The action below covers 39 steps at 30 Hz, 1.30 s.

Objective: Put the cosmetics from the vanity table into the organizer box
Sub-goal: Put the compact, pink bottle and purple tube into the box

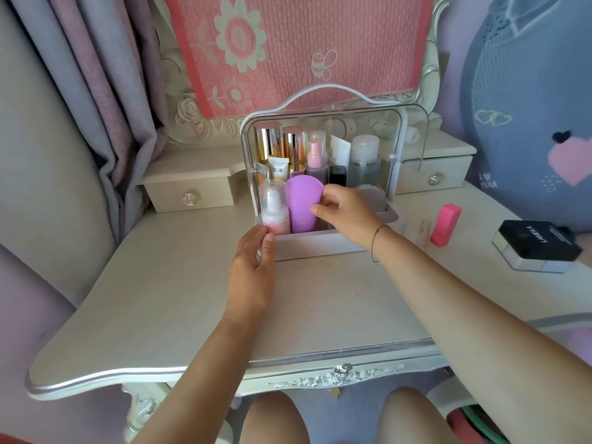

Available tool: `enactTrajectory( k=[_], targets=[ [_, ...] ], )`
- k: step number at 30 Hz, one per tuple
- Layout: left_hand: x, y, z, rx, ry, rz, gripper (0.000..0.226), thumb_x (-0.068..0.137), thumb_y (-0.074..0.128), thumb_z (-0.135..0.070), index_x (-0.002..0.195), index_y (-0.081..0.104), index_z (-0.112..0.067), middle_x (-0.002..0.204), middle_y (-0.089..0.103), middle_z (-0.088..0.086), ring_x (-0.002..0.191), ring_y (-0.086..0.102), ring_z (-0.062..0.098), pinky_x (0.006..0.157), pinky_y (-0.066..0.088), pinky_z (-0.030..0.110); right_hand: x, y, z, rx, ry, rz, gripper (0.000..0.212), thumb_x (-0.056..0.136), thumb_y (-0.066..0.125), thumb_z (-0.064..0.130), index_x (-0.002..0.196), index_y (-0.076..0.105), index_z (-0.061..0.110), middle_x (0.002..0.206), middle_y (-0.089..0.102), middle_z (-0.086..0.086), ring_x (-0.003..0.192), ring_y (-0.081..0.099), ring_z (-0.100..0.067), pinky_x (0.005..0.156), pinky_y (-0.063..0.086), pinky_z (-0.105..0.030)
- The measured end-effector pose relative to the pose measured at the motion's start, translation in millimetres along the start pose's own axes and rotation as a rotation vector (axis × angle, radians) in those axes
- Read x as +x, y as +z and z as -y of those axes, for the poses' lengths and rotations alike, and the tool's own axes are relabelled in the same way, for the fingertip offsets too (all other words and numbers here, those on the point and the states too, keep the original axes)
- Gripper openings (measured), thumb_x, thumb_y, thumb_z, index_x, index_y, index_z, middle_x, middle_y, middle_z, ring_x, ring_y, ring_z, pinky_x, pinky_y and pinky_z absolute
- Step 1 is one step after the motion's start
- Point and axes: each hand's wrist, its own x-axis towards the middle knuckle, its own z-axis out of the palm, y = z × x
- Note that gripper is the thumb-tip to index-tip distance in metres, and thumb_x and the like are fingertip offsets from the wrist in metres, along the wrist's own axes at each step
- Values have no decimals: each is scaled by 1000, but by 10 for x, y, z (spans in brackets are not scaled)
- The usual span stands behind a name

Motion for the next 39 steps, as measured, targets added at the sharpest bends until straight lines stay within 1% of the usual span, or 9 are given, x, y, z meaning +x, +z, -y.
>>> enactTrajectory(
  k=[6, 11, 15, 19, 21, 25, 30, 35, 39],
  targets=[
    [-37, 14, -3, 6, 7, -49, 31, 97, 43, -27, 121, 59, -14, 125, 56, -3, 114, 48, 6, 95, 31, 15, -162, -69, 7, 67, 20, 14, 19, 87, 63, 16, 106, 62, 13, 100, 64, -1, 95, 63, -18, 92, 52, -36],
    [-126, 14, -60, 17, 80, -123, 28, 97, 44, -28, 120, 59, -20, 122, 54, -10, 112, 48, 0, 90, 28, -1, -607, -423, -50, 167, -46, -232, 20, 85, 65, 7, 104, 67, 8, 105, 68, -8, 88, 64, -9, 81, 47, -8],
    [-195, 80, -171, 48, 192, -37, 33, 97, 42, -35, 121, 59, -21, 124, 58, -9, 116, 48, -1, 97, 31, 5, -1052, -895, -244, 178, -22, -515, 11, 84, 66, 10, 92, 67, 18, 87, 68, -4, 68, 65, -19, 68, 52, -26],
    [-223, 266, -334, 51, 211, 155, 41, 93, 37, -53, 121, 58, -31, 119, 60, -18, 109, 47, -15, 86, 29, -5, -1397, -1448, -640, -351, 102, -850, 29, 74, 74, 20, 101, 67, 13, 114, 60, -13, 109, 54, -31, 97, 37, -29],
    [-208, 384, -421, 49, 234, 205, 45, 92, 36, -56, 122, 58, -31, 119, 58, -20, 107, 45, -20, 86, 27, -7, -1484, -1616, -824, -439, 310, -846, 50, 68, 79, 28, 112, 61, 13, 130, 48, -16, 124, 42, -37, 107, 32, -41],
    [-218, 644, -568, 4, 206, 266, 49, 90, 35, -57, 122, 58, -29, 123, 60, -15, 113, 48, -7, 88, 29, -3, -1535, -1632, -1049, -395, 585, -681, 73, 67, 78, 39, 129, 47, 15, 136, 45, -15, 124, 45, -37, 101, 41, -47],
    [-355, 891, -665, -63, 155, 334, 46, 89, 37, -55, 121, 59, -30, 119, 59, -20, 110, 47, -12, 85, 27, -7, -1584, -1605, -1127, -242, 508, -807, 69, 68, 77, 32, 128, 47, 16, 126, 58, -10, 112, 56, -32, 85, 43, -34],
    [-467, 1064, -797, -147, 72, 450, 28, 91, 45, -51, 112, 62, -42, 105, 61, -32, 99, 47, -27, 81, 31, -6, -1825, -1271, -844, 36, 337, -973, 79, 67, 80, 30, 136, 41, 24, 136, 53, 2, 124, 52, -15, 105, 38, -25],
    [-512, 1183, -980, -405, -5, 592, 18, 90, 55, -43, 104, 64, -48, 104, 69, -28, 105, 60, -7, 92, 46, 19, -1776, -781, -441, 248, 106, -805, 78, 65, 84, 29, 131, 44, 26, 129, 57, 8, 120, 54, -3, 104, 43, -25]
  ],
)
